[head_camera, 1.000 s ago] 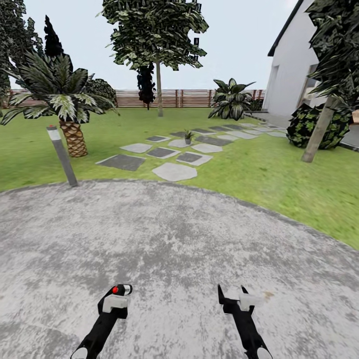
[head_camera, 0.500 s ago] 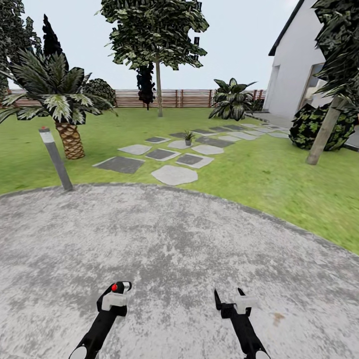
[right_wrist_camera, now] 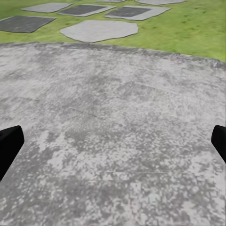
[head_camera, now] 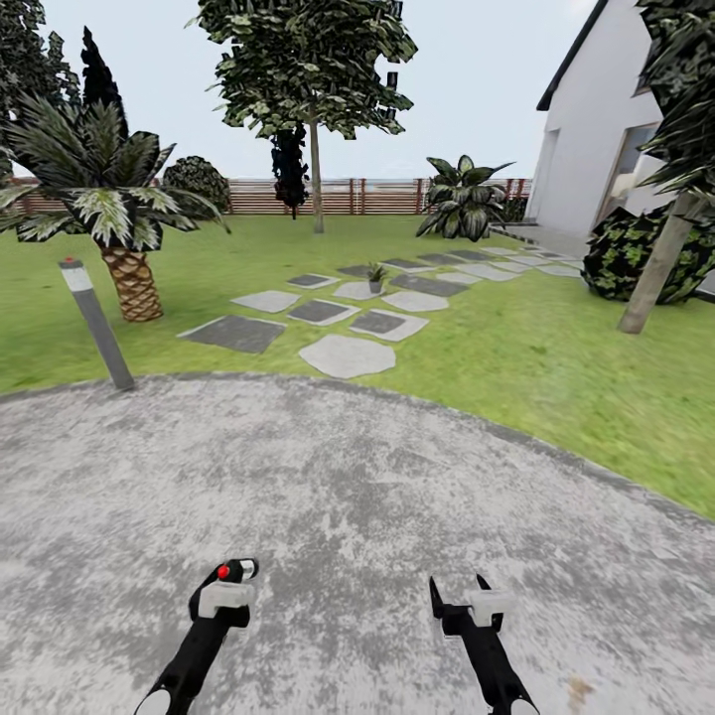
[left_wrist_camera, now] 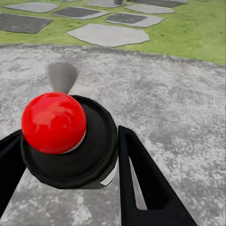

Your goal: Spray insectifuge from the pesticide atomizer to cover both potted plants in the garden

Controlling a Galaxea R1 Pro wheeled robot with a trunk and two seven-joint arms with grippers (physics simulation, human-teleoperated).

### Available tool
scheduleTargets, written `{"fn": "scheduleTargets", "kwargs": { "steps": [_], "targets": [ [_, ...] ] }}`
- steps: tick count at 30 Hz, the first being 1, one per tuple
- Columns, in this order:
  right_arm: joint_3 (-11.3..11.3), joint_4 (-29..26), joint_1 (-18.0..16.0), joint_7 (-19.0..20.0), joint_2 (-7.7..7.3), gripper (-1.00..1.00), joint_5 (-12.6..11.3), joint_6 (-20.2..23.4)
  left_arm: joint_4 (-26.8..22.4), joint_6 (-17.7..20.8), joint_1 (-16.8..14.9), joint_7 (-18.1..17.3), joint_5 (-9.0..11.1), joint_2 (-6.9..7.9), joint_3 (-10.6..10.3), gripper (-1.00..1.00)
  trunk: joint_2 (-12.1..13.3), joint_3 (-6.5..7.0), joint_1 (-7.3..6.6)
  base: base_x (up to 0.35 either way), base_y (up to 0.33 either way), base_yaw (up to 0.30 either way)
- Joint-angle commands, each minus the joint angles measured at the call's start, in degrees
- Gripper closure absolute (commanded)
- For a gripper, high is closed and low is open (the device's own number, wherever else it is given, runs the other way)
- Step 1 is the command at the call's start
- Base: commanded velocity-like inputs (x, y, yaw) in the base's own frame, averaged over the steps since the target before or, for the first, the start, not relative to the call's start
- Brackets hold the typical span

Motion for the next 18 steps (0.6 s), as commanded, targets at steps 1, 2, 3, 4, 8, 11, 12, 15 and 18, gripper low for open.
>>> {"fn": "scheduleTargets", "kwargs": {
  "steps": [1, 2, 3, 4, 8, 11, 12, 15, 18],
  "targets": [
    [0.22, 0.07, -0.04, 0.19, -0.04, -1.0, -0.61, -0.21, -0.01, -0.21, -0.03, -0.35, 0.0, -0.07, 0.46, 1.0, -0.02, -0.05, 0.02, 0.332, 0.0, 0.0],
    [0.22, 0.08, -0.04, 0.15, -0.04, -1.0, -0.61, -0.21, 0.01, -0.18, -0.01, -0.34, 0.77, -0.02, 0.45, 1.0, -0.02, -0.05, 0.02, 0.332, 0.0, 0.0],
    [0.21, 0.09, -0.04, 0.16, -0.04, -1.0, -0.62, -0.21, 0.03, -0.15, -0.02, -0.33, 1.15, 0.0, 0.45, 1.0, -0.02, -0.05, 0.02, 0.332, 0.0, 0.0],
    [0.21, 0.09, -0.04, 0.14, -0.04, -1.0, -0.62, -0.21, 0.05, -0.13, -0.04, -0.33, 1.47, 0.01, 0.45, 1.0, -0.02, -0.05, 0.02, 0.332, 0.0, 0.0],
    [0.15, 1.86, -0.04, 0.1, -0.04, -1.0, -0.65, -0.21, 0.0, -0.18, 0.01, -0.32, 2.0, -0.05, 0.44, 1.0, -0.02, -0.05, 0.02, 0.332, 0.0, 0.0],
    [0.13, 2.41, -0.04, 0.1, -0.04, -1.0, -0.69, -0.21, -0.01, -0.22, 0.01, -0.32, 2.04, -0.06, 0.44, 1.0, -0.02, -0.05, 0.02, 0.332, 0.0, 0.0],
    [0.13, 2.47, -0.04, 0.1, -0.04, -1.0, -0.68, -0.21, -0.01, -0.22, 0.01, -0.32, 2.04, -0.06, 0.44, 1.0, -0.02, -0.05, 0.02, 0.332, 0.0, 0.0],
    [0.12, 2.54, -0.04, 0.1, -0.03, -1.0, -0.66, -0.21, -0.01, -0.23, 0.01, -0.32, 2.04, -0.06, 0.44, 1.0, -0.02, -0.05, 0.02, 0.332, 0.0, 0.0],
    [0.12, 2.56, -0.04, 0.1, -0.04, -1.0, -0.68, -0.21, -0.01, -0.23, 0.02, -0.32, 2.05, -0.06, 0.44, 1.0, -0.02, -0.05, 0.02, 0.332, 0.0, 0.0]
  ]
}}
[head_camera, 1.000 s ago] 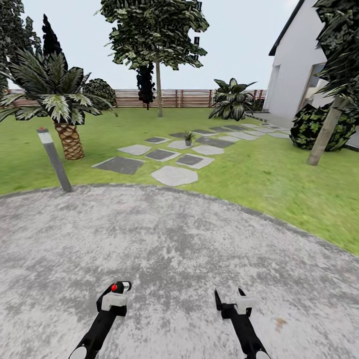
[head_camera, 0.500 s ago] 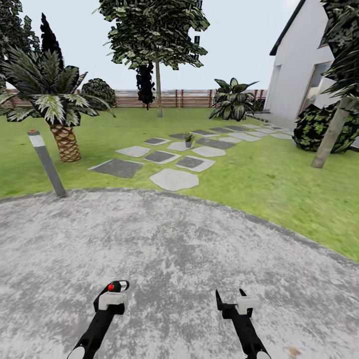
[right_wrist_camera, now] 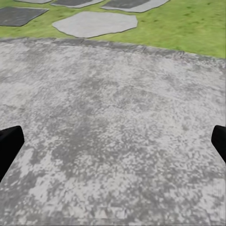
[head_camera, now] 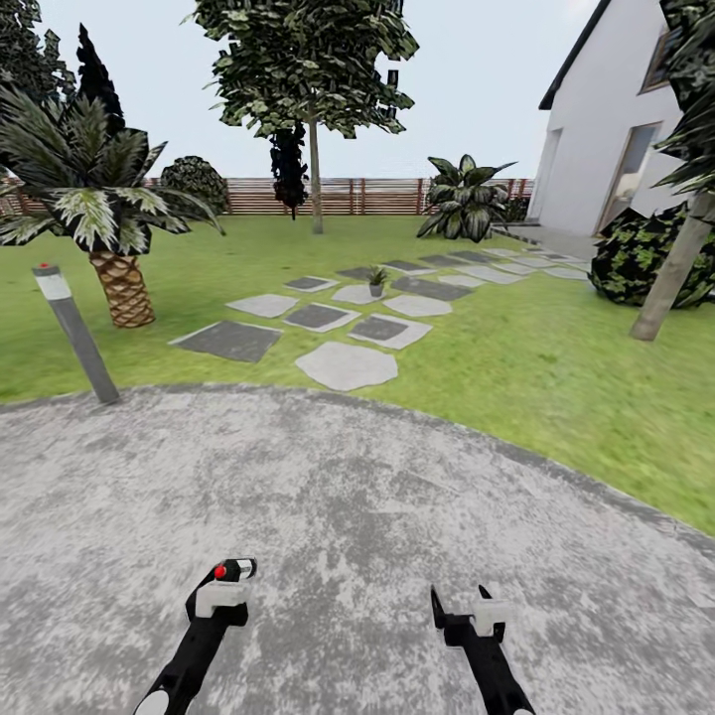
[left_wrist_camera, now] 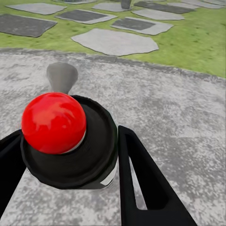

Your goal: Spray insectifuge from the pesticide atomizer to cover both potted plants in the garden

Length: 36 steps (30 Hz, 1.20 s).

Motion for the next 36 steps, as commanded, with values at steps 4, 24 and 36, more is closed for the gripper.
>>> {"fn": "scheduleTargets", "kwargs": {
  "steps": [4, 24, 36],
  "targets": [
    [0.25, 0.06, -0.04, 0.19, -0.04, -1.0, -0.63, -0.21, -0.01, -0.2, -0.04, -0.4, -0.52, -0.1, 0.48, 1.0, -0.02, -0.05, 0.02, 0.332, 0.0, 0.0],
    [0.25, 0.06, -0.04, 0.2, -0.04, -1.0, -0.64, -0.21, -0.01, -0.13, -0.06, -0.4, -0.52, -0.1, 0.48, 1.0, -0.02, -0.05, 0.02, 0.332, 0.0, 0.0],
    [0.25, -0.03, -0.04, 0.27, -0.04, -1.0, -0.64, -0.21, -0.01, -0.2, -0.06, -0.4, -0.52, -0.02, 0.48, 1.0, -0.02, -0.05, 0.02, 0.332, 0.0, 0.0]
  ]
}}
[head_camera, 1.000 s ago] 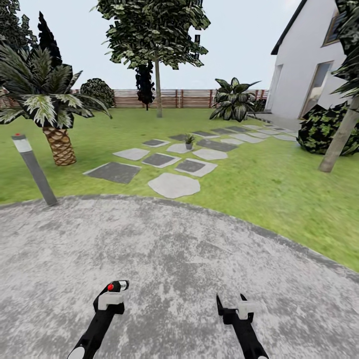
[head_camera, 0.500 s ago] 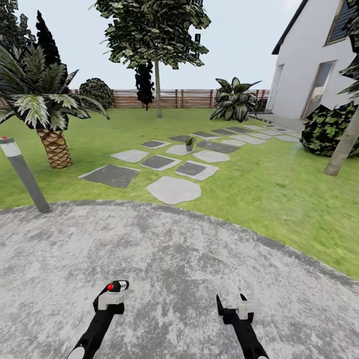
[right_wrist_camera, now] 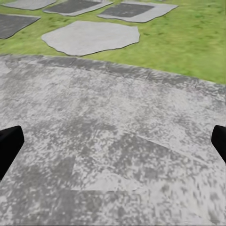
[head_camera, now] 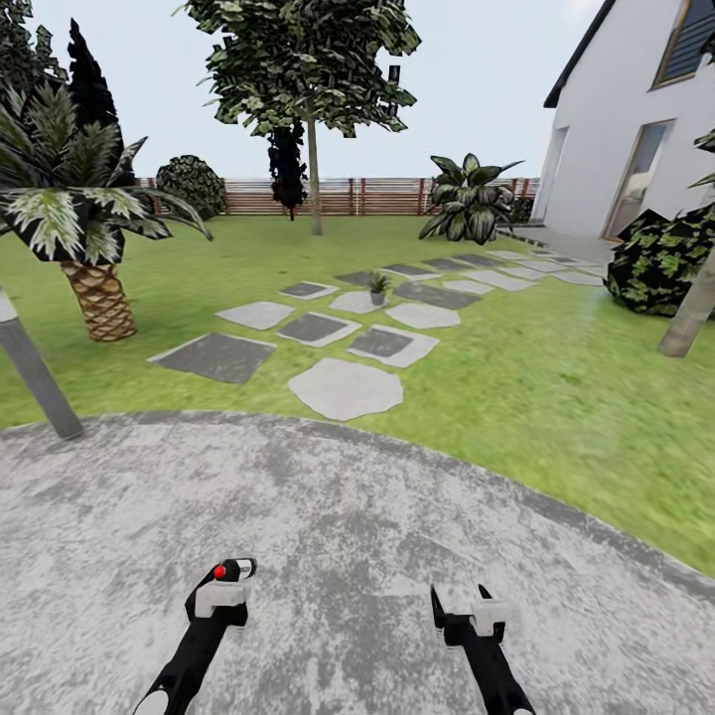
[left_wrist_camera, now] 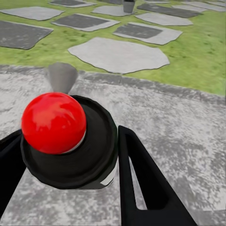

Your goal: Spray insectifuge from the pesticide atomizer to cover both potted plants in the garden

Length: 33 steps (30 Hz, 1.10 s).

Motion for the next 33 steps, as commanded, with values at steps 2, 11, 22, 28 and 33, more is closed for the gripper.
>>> {"fn": "scheduleTargets", "kwargs": {
  "steps": [2, 11, 22, 28, 33],
  "targets": [
    [0.25, 0.05, -0.04, 0.19, -0.03, -1.0, -0.61, -0.21, 0.0, -0.2, -0.05, -0.4, -0.52, -0.1, 0.47, 1.0, -0.02, -0.05, 0.02, 0.332, 0.0, 0.0],
    [0.28, 0.2, -0.04, 0.19, -0.03, -1.0, -0.53, -0.21, 0.0, -0.29, -0.03, -0.4, -0.52, -0.12, 0.47, 1.0, -0.02, -0.05, 0.02, 0.332, 0.0, 0.0],
    [0.33, 0.23, -0.04, 0.19, 0.03, -1.0, -0.52, -0.21, 0.0, -0.29, 0.02, -0.4, -0.52, -0.1, 0.47, 1.0, -0.02, -0.05, 0.02, 0.332, 0.0, 0.0],
    [0.34, 0.23, -0.04, 0.19, 0.0, -1.0, -0.52, -0.21, 0.0, -0.29, 0.01, -0.4, -0.52, -0.1, 0.47, 1.0, -0.02, -0.05, 0.02, 0.332, 0.0, 0.0],
    [0.34, 0.23, -0.04, 0.22, -0.03, -1.0, -0.52, -0.21, 0.0, -0.29, 0.03, -0.4, -0.52, -0.1, 0.47, 1.0, -0.02, -0.05, 0.02, 0.333, 0.0, 0.0]
  ]
}}
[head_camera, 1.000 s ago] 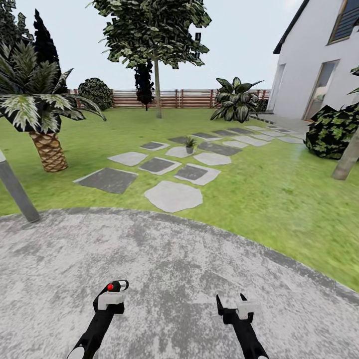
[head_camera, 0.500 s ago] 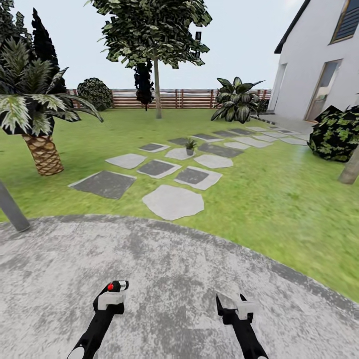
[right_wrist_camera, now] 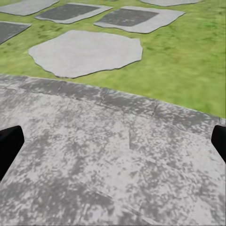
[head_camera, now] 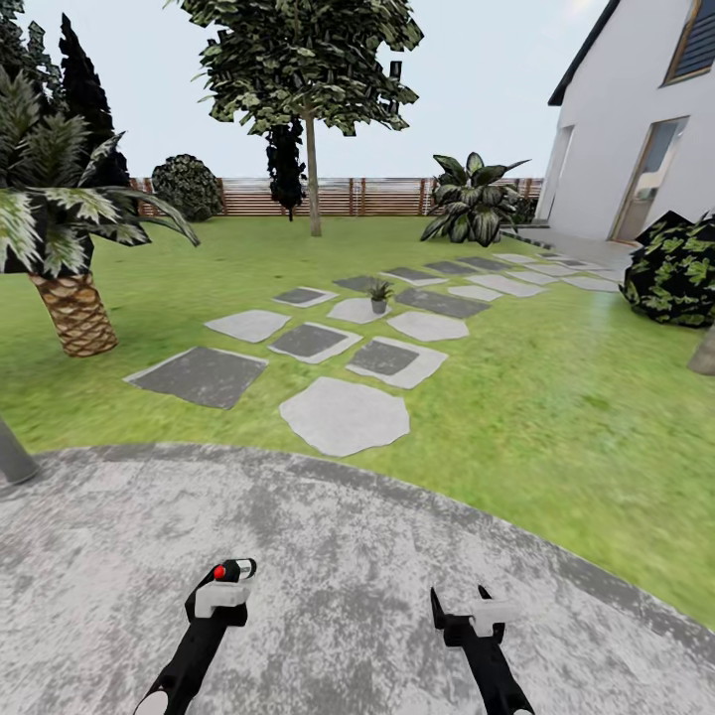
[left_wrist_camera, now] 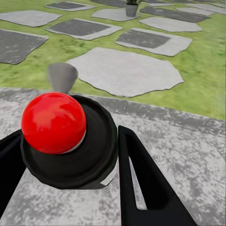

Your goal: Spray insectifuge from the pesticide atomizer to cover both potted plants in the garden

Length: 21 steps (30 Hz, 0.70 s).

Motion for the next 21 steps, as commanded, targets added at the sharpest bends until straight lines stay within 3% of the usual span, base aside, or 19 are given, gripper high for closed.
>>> {"fn": "scheduleTargets", "kwargs": {
  "steps": [1, 21],
  "targets": [
    [0.25, 0.05, -0.04, 0.2, -0.03, -1.0, -0.61, -0.21, 0.0, -0.2, -0.06, -0.4, -0.52, -0.1, 0.48, 1.0, -0.02, -0.05, 0.02, 0.333, 0.0, 0.0],
    [0.25, 0.05, -0.04, 0.25, 0.02, -1.0, -0.61, -0.18, -0.09, -0.27, -0.04, -0.4, -0.52, -0.06, 0.43, 1.0, -0.02, -0.05, 0.02, 0.333, 0.0, 0.0]
  ]
}}
